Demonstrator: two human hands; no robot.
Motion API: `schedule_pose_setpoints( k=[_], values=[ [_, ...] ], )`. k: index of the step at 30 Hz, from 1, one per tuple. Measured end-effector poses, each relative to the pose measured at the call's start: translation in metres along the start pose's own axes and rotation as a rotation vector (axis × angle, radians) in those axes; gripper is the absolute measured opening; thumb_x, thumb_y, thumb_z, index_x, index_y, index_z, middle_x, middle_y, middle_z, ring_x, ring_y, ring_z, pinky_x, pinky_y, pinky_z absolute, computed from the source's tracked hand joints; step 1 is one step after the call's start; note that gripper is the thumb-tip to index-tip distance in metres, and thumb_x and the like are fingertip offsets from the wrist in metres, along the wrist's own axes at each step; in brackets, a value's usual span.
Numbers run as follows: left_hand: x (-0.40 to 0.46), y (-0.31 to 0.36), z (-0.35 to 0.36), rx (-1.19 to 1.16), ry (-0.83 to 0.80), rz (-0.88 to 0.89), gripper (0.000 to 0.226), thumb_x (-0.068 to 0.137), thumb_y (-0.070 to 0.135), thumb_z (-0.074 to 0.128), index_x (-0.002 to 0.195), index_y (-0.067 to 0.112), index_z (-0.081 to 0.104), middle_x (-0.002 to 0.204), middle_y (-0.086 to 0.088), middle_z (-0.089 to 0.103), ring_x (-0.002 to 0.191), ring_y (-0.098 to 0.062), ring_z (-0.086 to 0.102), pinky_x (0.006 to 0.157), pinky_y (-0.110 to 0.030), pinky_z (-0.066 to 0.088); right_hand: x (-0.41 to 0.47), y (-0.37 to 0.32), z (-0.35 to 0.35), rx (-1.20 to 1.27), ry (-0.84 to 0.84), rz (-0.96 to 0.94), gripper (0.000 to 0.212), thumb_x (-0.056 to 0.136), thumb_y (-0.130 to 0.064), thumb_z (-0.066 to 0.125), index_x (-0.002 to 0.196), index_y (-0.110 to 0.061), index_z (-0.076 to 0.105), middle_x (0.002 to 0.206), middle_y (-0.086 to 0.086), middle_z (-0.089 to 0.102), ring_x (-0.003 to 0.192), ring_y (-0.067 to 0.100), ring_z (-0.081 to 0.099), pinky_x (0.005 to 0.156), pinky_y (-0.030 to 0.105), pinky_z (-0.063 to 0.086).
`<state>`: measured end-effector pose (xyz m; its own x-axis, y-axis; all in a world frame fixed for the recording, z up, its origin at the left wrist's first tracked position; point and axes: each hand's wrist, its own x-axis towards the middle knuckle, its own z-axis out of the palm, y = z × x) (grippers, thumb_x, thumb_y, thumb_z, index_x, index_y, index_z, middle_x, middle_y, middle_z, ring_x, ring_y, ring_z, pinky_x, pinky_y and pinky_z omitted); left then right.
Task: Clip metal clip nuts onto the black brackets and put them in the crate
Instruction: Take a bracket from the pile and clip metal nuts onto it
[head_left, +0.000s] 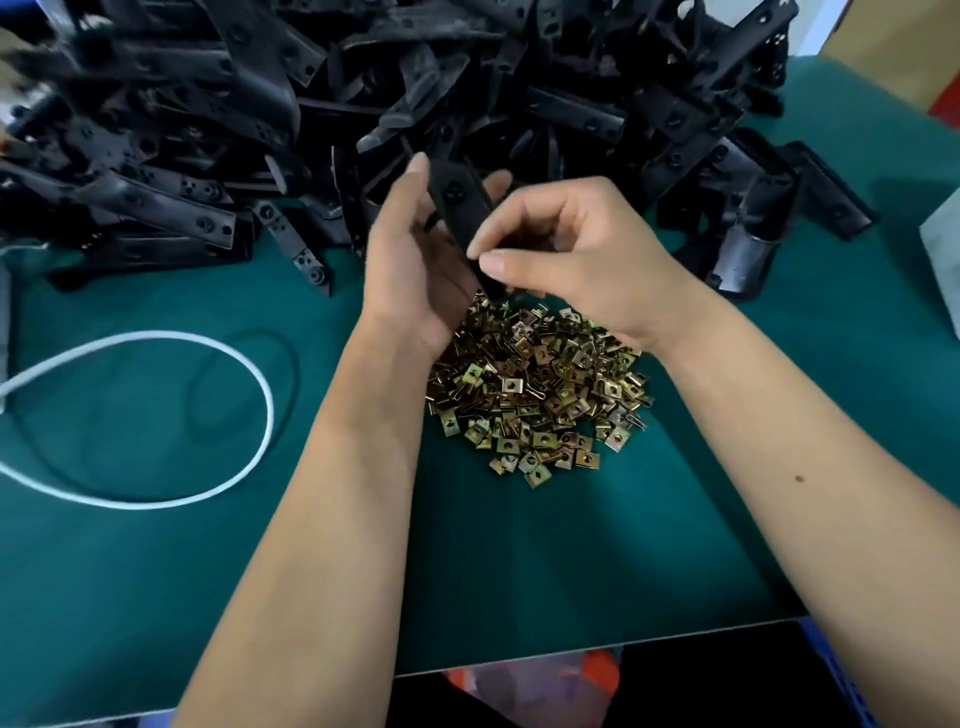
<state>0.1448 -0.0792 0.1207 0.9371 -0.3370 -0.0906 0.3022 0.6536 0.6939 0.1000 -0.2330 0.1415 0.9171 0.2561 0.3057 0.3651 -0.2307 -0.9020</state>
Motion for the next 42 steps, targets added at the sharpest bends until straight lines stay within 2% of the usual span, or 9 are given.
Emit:
schedule_pose_setpoints(
  k=[3,9,15,18,22,28,33,39,42],
  values=[
    [-0.004,0.006,-0.002,-0.209,-0.124,0.025,0.072,0.104,0.050,0.044,0.154,0.000,0.034,0.134,-0.023,0.064,0.113,-0.040,0.067,0.100,-0.050,0.053,-0.002,0.009,-0.006,0.154,-0.056,0.027,0.011,0.091,-0.003,0.075,0.097,-0.011,0.077,0.086,0.009,0.073,0.076,0.020,0.066,0.070,0.040,0.052],
    [-0.007,0.008,0.003,-0.526,-0.308,0.029,0.062,0.106,0.054,0.042,0.142,0.004,0.039,0.127,-0.018,0.066,0.111,-0.036,0.067,0.095,-0.041,0.055,-0.006,0.024,0.001,0.435,-0.226,0.033,0.019,0.094,-0.007,0.071,0.112,-0.011,0.071,0.098,0.012,0.078,0.077,0.017,0.072,0.065,0.025,0.058],
    [-0.003,0.027,-0.024,-0.696,-0.282,0.034,0.043,0.111,0.049,0.035,0.108,0.009,0.050,0.072,-0.002,0.063,0.052,-0.015,0.057,0.048,-0.016,0.039,-0.007,0.046,-0.012,-0.116,0.318,0.044,0.029,0.101,-0.023,0.066,0.130,-0.024,0.065,0.094,0.001,0.076,0.073,0.020,0.070,0.063,0.032,0.055],
    [-0.001,0.034,-0.028,-0.442,-0.215,0.083,0.040,0.111,0.047,0.033,0.098,0.011,0.048,0.074,0.003,0.061,0.045,-0.007,0.044,0.041,-0.014,0.027,-0.007,0.053,-0.017,-0.599,0.112,0.066,0.039,0.102,-0.034,0.063,0.141,-0.031,0.061,0.117,-0.008,0.070,0.107,0.018,0.059,0.098,0.036,0.047],
    [0.002,0.029,-0.021,0.405,-0.024,0.277,0.019,0.110,0.027,0.044,0.119,0.010,0.042,0.084,0.000,0.065,0.045,-0.009,0.044,0.041,-0.021,0.033,0.000,0.048,-0.008,-0.858,-0.223,0.149,0.048,0.105,-0.042,0.052,0.152,-0.042,0.045,0.156,-0.010,0.046,0.136,0.022,0.034,0.113,0.044,0.030],
    [0.001,0.007,-0.026,1.382,0.101,0.416,0.036,0.092,0.028,0.074,0.121,0.023,0.054,0.092,0.013,0.067,0.080,-0.003,0.063,0.071,-0.019,0.050,-0.001,0.039,-0.012,-0.698,-0.206,0.059,0.023,0.094,-0.026,0.074,0.117,-0.023,0.075,0.102,-0.003,0.061,0.093,0.010,0.054,0.084,0.031,0.042],
    [-0.001,-0.001,-0.019,1.393,0.159,0.627,0.027,0.104,0.050,0.046,0.114,0.029,0.059,0.071,0.003,0.058,0.065,-0.013,0.055,0.065,-0.041,0.049,-0.007,0.043,-0.014,-0.581,-0.056,0.032,0.008,0.092,-0.020,0.076,0.100,-0.020,0.077,0.094,-0.014,0.073,0.087,0.002,0.064,0.083,0.022,0.049],
    [-0.003,-0.008,-0.006,1.351,0.451,0.619,0.026,0.105,0.044,0.042,0.123,0.044,0.061,0.064,0.018,0.056,0.063,-0.008,0.051,0.064,-0.032,0.042,-0.007,0.050,-0.018,-0.385,0.192,0.051,0.005,0.095,-0.015,0.072,0.097,-0.017,0.076,0.094,-0.008,0.074,0.091,0.009,0.068,0.088,0.027,0.053],
    [-0.005,-0.006,-0.007,1.277,0.382,0.677,0.045,0.107,0.033,0.044,0.151,0.043,0.040,0.112,0.038,0.064,0.083,0.006,0.058,0.079,-0.006,0.044,-0.006,0.054,-0.019,-0.204,0.216,0.120,0.010,0.095,-0.012,0.072,0.100,-0.018,0.077,0.087,-0.007,0.075,0.079,0.006,0.069,0.075,0.023,0.054]
  ],
)
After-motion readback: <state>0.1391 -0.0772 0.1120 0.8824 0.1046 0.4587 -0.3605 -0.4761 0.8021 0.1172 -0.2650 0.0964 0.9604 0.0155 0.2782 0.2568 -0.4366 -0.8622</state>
